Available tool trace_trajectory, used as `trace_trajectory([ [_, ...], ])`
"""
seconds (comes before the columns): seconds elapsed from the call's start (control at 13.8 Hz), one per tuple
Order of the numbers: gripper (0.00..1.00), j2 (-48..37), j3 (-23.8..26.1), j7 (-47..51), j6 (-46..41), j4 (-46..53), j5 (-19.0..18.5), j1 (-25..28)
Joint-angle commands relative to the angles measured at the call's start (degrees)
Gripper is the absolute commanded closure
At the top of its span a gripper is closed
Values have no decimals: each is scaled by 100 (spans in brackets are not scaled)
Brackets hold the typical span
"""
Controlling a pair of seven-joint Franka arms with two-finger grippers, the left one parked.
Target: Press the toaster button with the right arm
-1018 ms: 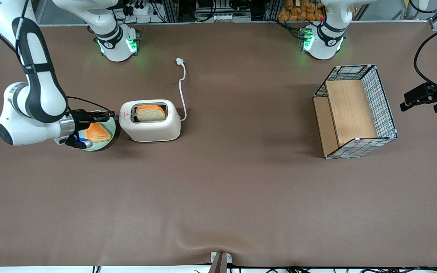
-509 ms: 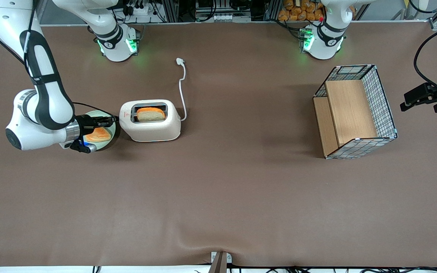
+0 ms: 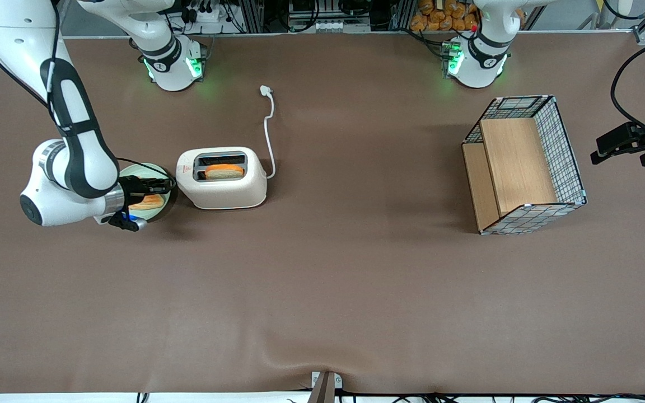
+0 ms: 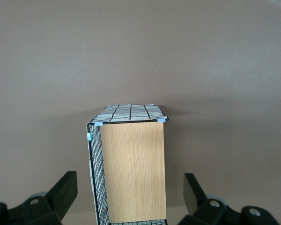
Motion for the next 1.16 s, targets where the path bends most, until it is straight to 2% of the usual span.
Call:
trace_trajectory([
  [0.0, 100, 284, -29, -234, 257, 16, 175, 57],
  [0.51, 100, 470, -29, -323, 284, 69, 385, 22],
  [0.8, 100, 364, -64, -165, -619, 682, 377, -101],
  [0.87, 82, 338, -72, -129, -813, 850, 368, -153],
  [0.95, 50, 303, -73, -129, -937, 991, 359, -206],
  [1.02, 1, 250, -73, -138, -955, 1088, 333, -276],
  [1.09, 0, 180, -73, -146, -964, 1184, 315, -312],
])
